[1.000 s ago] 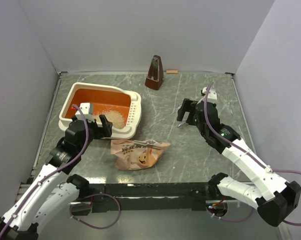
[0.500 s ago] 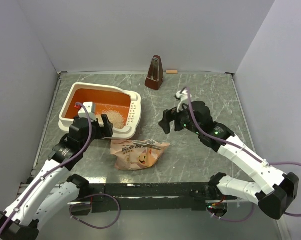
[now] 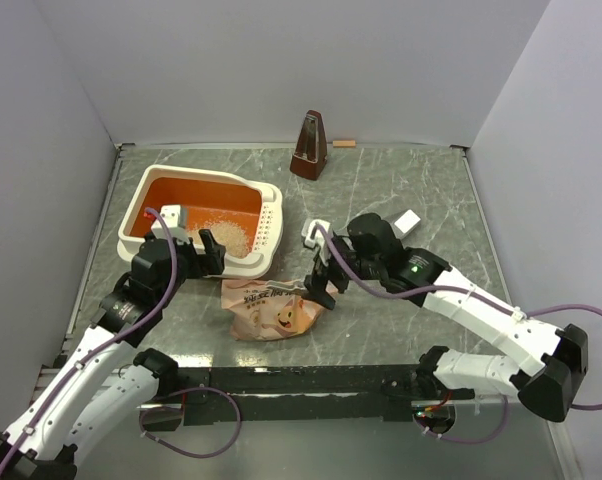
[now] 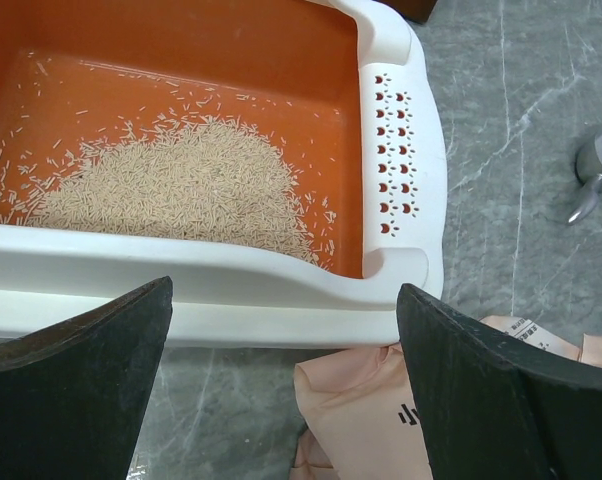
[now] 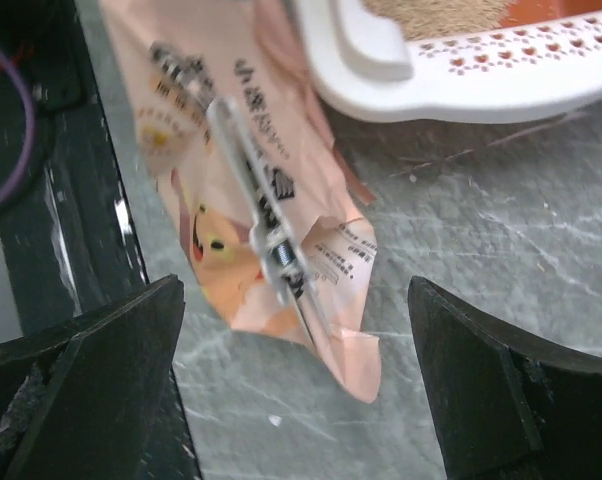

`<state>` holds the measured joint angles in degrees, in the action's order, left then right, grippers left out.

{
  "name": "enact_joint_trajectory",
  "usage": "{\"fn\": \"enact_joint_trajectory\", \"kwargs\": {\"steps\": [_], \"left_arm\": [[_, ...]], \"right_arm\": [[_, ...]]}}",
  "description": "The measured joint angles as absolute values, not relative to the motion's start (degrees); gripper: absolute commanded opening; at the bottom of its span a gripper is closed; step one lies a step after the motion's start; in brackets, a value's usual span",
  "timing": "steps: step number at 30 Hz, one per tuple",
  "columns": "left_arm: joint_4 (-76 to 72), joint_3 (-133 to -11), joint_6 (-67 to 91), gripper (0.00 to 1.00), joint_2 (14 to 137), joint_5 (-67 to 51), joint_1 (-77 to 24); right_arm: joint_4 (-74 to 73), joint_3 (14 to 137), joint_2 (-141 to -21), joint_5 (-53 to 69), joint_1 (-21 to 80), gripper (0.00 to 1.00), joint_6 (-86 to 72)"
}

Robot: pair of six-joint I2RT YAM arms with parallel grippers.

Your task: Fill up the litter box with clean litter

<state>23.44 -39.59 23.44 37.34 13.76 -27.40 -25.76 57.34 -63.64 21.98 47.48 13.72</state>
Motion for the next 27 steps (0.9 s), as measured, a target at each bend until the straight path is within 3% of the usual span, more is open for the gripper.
{"fn": "enact_joint_trajectory", "kwargs": {"steps": [12,20,21,22,24,25,26,27], "left_arm": [[23.42,-39.59,23.44,0.97,36.45,12.78,-27.4],[23.44,-39.59,23.42,0.97,36.42,12.27,-27.4],[23.42,-39.59,23.42,0.97,36.42,12.19,-27.4],[23.42,-39.59,23.42,0.97,36.42,12.05,-27.4],[23.42,-39.59,23.42,0.97,36.42,11.86,-27.4],[23.42,-39.59,23.42,0.97,36.42,11.81,-27.4],[23.42,-39.57,23.42,0.97,36.42,11.79,-27.4],[23.44,-39.59,23.42,0.97,36.42,11.79,-27.4]], "right_arm": [[-23.59,55.07,-66.78,31.22,47.77,0.99,26.04],[-22.13,55.07,-71.88,31.11,47.77,0.82,27.18],[-22.15,55.07,-72.07,31.09,47.77,0.76,27.18],[-22.17,55.07,-72.14,31.07,47.77,0.58,27.29],[-22.26,55.07,-72.16,30.96,47.77,0.34,27.73],[-22.35,55.07,-72.14,30.87,47.77,0.12,27.57],[-22.39,55.07,-72.16,30.79,47.77,0.0,28.03],[-22.5,55.07,-72.16,30.37,47.77,0.0,28.01]]}}
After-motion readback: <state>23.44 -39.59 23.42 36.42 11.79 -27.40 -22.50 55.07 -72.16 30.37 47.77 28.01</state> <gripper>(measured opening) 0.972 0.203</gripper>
